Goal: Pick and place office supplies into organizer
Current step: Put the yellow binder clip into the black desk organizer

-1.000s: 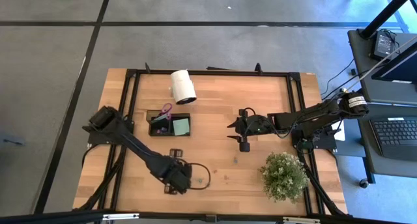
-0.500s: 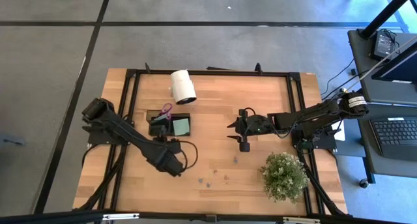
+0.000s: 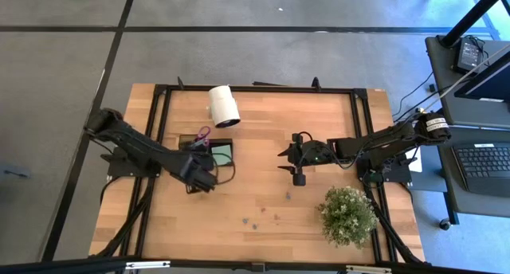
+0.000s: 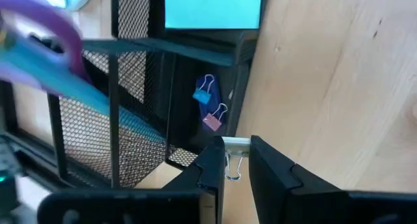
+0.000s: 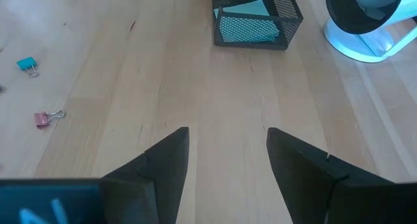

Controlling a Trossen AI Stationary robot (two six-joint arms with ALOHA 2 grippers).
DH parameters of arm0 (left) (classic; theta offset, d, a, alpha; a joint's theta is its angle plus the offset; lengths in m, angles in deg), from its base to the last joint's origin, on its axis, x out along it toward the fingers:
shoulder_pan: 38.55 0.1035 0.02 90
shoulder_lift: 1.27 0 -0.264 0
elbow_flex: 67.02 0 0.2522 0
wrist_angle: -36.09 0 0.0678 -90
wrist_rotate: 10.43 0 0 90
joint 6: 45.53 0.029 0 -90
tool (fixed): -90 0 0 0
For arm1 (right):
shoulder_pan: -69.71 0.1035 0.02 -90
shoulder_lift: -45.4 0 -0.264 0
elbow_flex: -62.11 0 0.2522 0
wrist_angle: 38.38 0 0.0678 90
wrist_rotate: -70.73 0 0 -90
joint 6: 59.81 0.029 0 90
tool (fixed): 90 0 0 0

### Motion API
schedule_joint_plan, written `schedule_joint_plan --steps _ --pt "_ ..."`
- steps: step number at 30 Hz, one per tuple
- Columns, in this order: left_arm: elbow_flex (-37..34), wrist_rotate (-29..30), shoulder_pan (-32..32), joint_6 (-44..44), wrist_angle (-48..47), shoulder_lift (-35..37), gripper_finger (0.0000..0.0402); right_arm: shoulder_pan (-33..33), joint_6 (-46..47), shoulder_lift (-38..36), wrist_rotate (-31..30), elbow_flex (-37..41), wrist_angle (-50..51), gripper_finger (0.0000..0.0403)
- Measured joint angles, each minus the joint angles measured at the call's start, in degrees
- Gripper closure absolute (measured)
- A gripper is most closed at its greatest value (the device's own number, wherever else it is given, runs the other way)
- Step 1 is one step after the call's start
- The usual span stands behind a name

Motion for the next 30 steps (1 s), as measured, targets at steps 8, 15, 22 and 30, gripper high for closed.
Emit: schedule_joint_plan --steps 8,15,22,30 --pt "-9.7 -0.1 2.1 0.2 6.9 9.2 0.0356 0.0 0.0 0.0 0.0 0.0 0.0 0.0193" --pt "-14.0 0.7 6.4 0.5 9.6 9.8 0.0355 0.0 0.0 0.0 0.0 0.0 0.0 0.0193" --pt "-15.6 0.3 10.4 1.3 10.6 9.7 0.0355 0.0 0.1 0.0 0.0 0.0 -0.1 0.0193" --pt "-15.6 0.2 12.7 1.3 10.8 9.7 0.0346 0.0 0.1 0.0 0.0 0.0 -0.1 0.0193"
